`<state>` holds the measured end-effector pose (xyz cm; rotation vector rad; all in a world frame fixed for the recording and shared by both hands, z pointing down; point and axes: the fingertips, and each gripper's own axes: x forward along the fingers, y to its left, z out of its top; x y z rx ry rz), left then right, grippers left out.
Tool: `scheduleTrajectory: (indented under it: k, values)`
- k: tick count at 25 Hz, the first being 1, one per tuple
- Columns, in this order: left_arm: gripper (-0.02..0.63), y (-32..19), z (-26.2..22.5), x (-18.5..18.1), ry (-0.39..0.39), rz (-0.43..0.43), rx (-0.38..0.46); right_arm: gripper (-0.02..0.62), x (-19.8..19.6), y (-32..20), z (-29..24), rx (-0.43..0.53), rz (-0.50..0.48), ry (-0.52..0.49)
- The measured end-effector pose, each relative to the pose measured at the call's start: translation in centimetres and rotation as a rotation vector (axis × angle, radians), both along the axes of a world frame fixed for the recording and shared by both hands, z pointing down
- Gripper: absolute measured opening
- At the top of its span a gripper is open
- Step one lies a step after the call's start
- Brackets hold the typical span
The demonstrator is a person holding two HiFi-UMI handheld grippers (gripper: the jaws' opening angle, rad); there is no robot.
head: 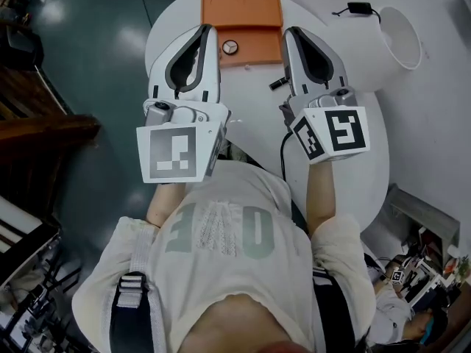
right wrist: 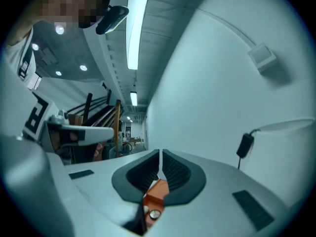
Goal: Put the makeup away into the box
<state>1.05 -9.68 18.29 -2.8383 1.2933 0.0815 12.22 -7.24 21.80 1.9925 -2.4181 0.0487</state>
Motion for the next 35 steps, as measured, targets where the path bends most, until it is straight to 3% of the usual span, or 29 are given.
scheduleTrajectory:
  k: [1,4,6,10,14,20,30,35]
  values:
    - [0.008,0.0,0.3,0.1,-0.004,-0.001,-0.009,0.014,0.8,0.1,2.0,-0.041,0.002,-0.003]
    - [0.008,-0.2,1.3,0.4,-0.026,0.003,-0.032,0.178,2.9,0.4,9.3,-0.216,-0.004,0.033]
    - [0.008,-0.5,2.2,0.7,-0.062,0.008,-0.041,0.253,4.0,0.8,14.7,-0.346,-0.014,0.084]
    - [0.008,-0.8,4.3,1.8,-0.112,0.013,-0.074,0.325,6.1,2.3,25.2,-0.588,-0.022,0.172]
    - [0.008,-0.6,6.2,2.9,-0.133,0.011,-0.108,0.368,6.5,3.2,32.0,-0.735,-0.047,0.14]
    - [0.008,-0.2,6.5,6.0,-0.173,0.046,-0.101,0.367,6.1,2.1,34.4,-0.78,-0.052,0.131]
    - [0.008,0.5,6.8,6.6,-0.188,0.053,-0.099,0.354,5.7,1.8,34.7,-0.793,-0.028,0.145]
    - [0.008,0.8,5.7,5.6,-0.151,0.037,-0.082,0.339,5.5,1.3,31.5,-0.722,0.001,0.166]
